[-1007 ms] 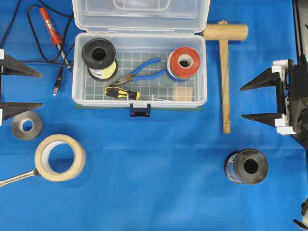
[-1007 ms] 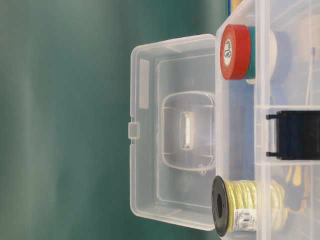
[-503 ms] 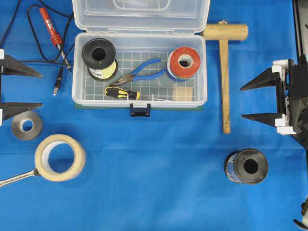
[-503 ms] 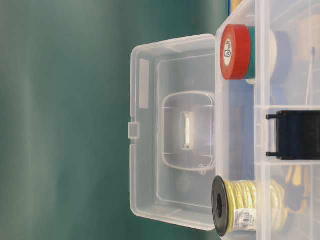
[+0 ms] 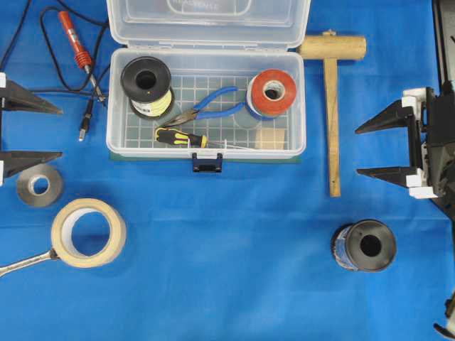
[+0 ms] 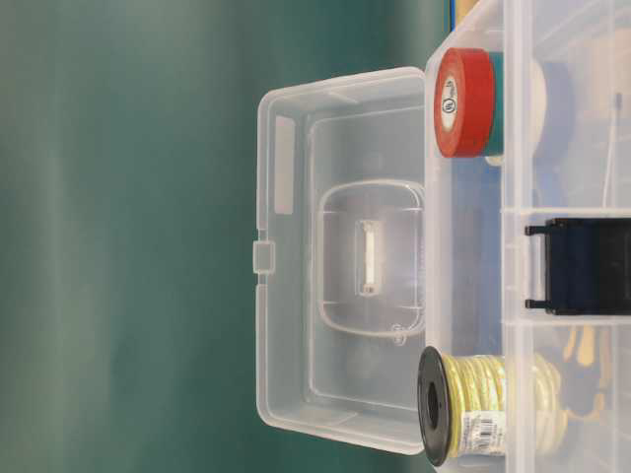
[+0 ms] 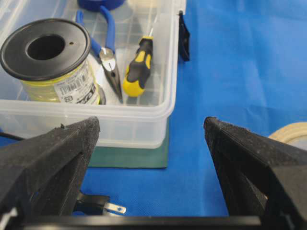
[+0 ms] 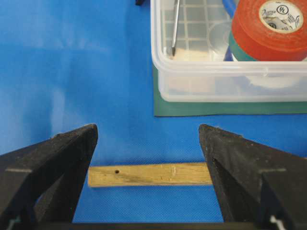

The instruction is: Open the tool box with both arms.

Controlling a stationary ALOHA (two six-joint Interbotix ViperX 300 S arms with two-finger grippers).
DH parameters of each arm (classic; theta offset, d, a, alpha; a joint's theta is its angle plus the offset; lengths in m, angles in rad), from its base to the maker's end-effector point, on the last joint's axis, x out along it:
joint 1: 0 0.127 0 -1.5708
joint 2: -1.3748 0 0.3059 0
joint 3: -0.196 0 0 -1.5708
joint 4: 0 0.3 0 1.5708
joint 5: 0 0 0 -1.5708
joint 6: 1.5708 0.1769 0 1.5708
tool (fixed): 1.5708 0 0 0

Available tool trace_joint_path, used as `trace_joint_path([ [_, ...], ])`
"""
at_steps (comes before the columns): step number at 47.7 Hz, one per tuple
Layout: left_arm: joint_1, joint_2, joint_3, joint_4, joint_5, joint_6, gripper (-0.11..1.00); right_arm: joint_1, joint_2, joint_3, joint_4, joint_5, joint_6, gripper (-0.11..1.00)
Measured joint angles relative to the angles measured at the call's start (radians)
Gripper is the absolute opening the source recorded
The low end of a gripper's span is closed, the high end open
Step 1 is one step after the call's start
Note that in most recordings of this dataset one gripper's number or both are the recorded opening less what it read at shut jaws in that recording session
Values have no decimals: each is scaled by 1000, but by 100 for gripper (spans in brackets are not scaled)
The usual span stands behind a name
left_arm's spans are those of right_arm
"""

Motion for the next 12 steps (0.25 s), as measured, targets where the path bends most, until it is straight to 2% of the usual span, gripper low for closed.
trace_joint_path([
  [12,-23,2,0,2,0,-2,87,2,-3,0,-2,0,0,85],
])
